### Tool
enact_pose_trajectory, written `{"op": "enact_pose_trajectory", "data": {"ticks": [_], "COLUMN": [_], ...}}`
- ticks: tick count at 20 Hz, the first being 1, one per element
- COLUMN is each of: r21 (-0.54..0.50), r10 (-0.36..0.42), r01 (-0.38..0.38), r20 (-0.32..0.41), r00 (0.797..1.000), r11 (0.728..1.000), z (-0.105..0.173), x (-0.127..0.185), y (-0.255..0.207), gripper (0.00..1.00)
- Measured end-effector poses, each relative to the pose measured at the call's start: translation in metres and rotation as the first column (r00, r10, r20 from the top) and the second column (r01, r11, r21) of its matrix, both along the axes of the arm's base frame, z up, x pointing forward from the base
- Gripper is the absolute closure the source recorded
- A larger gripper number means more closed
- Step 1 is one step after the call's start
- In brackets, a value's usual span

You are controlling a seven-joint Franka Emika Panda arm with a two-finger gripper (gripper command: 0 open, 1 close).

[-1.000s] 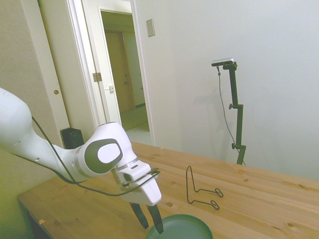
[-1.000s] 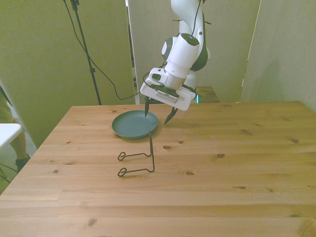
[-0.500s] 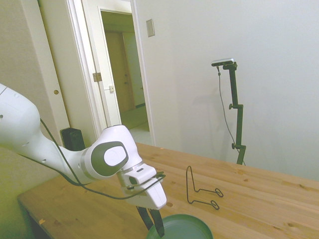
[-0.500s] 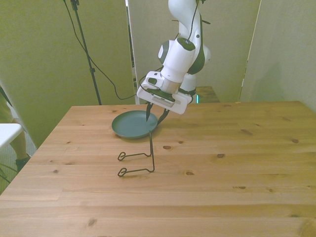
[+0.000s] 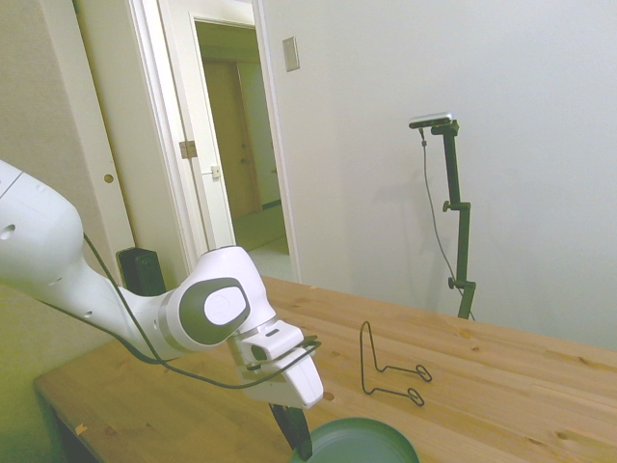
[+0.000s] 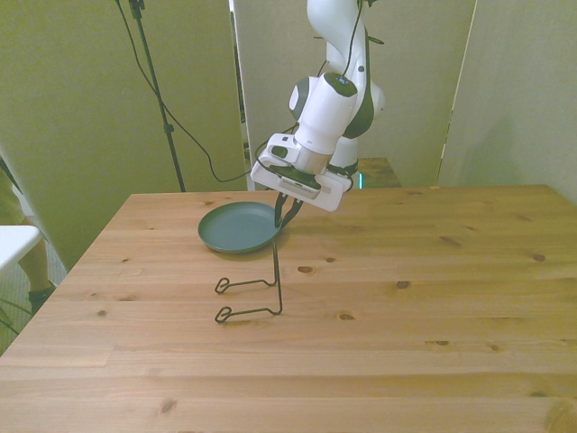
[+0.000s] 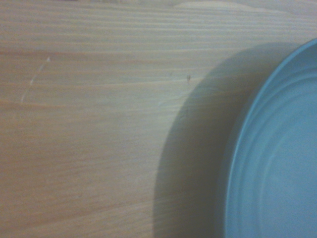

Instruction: Load the plate

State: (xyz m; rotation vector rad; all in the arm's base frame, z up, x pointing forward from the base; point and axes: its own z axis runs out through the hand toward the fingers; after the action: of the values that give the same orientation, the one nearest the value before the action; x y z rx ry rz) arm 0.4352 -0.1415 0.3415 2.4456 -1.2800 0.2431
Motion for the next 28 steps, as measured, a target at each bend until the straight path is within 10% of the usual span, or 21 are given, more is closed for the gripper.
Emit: {"op": "enact_pose_trajectory", "data": {"ticks": [9,15,28], "r21": [0.051,0.194,0.514], "r10": [0.010,0.039,0.130], "r01": [-0.012,-0.066,-0.309], "r20": [0.038,0.144,0.355], "r00": [0.999,0.989,0.926], "r11": [0.999,0.979,0.800], "z": [0.007,0.064,0.223], "x": [0.001,-0.011,-0.023], "y": [-0.006,-0.023,-0.045], "gripper": [1.00,1.00,1.00]}}
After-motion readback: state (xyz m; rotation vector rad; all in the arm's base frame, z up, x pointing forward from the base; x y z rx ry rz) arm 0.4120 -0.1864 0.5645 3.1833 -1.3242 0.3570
